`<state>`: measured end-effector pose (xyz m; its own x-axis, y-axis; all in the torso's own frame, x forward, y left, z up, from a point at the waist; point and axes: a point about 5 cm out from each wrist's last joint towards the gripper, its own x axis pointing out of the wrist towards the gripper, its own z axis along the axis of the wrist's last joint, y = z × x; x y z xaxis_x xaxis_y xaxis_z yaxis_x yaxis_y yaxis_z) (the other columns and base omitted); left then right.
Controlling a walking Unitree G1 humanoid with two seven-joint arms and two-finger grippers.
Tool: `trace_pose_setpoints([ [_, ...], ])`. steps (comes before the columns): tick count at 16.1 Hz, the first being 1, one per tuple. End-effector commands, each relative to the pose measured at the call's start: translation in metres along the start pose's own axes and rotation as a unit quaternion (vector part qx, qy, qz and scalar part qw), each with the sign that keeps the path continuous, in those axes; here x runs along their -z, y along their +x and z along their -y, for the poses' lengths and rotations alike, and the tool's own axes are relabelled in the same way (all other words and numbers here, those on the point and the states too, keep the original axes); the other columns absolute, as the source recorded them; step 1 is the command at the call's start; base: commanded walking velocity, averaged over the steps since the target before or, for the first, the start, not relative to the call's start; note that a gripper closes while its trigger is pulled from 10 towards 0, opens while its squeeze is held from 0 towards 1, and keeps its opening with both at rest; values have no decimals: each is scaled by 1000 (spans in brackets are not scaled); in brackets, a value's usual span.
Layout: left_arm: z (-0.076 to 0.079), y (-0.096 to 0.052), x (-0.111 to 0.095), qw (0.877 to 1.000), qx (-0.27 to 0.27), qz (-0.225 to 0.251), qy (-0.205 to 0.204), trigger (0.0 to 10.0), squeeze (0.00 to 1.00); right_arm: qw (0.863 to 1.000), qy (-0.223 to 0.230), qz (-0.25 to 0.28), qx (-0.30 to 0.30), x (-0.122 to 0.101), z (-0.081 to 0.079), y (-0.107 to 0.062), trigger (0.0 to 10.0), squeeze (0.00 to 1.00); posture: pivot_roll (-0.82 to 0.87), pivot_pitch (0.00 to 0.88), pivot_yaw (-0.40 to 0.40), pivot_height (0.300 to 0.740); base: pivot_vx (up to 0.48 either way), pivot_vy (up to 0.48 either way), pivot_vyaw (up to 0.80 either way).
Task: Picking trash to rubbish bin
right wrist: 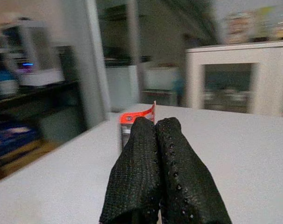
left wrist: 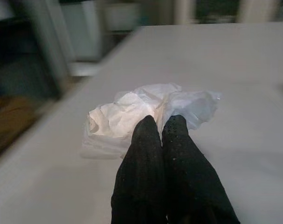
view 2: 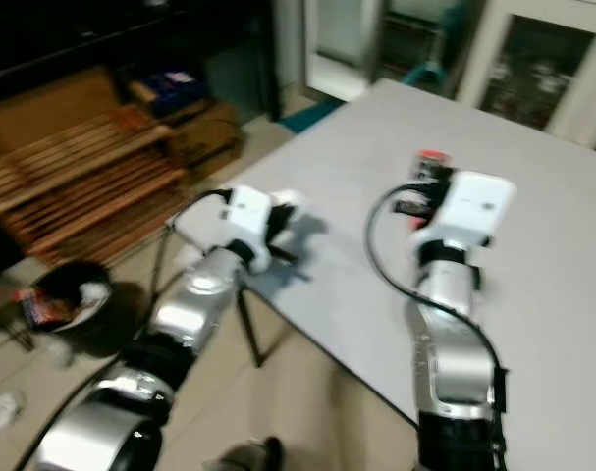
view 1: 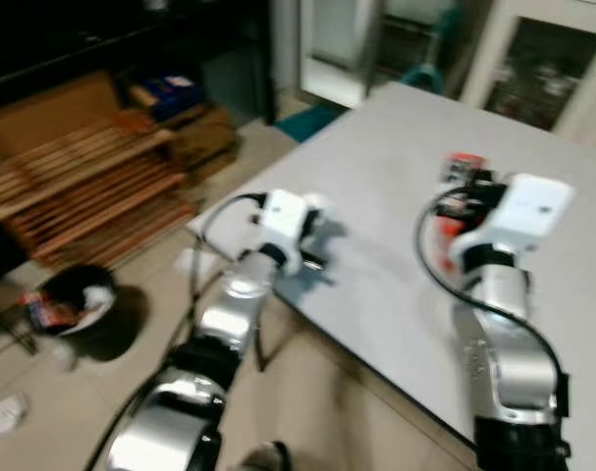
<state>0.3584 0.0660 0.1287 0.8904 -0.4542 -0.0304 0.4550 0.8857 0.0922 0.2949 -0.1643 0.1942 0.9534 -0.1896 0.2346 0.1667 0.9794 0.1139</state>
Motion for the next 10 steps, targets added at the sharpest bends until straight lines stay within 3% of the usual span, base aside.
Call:
trace_pose_setpoints([
  [1, 5, 2, -1, 1000, 3, 1, 2, 0, 0, 1000, -7, 6, 5, -2, 4, 1, 10000, 0, 108, 77, 36, 740, 0, 0, 800],
  [10, 6, 2, 1, 1000, 1, -3, 1, 0, 0, 1000, -6, 3, 2, -1, 4, -1, 10000, 0, 101, 79, 30, 740, 0, 0, 800],
])
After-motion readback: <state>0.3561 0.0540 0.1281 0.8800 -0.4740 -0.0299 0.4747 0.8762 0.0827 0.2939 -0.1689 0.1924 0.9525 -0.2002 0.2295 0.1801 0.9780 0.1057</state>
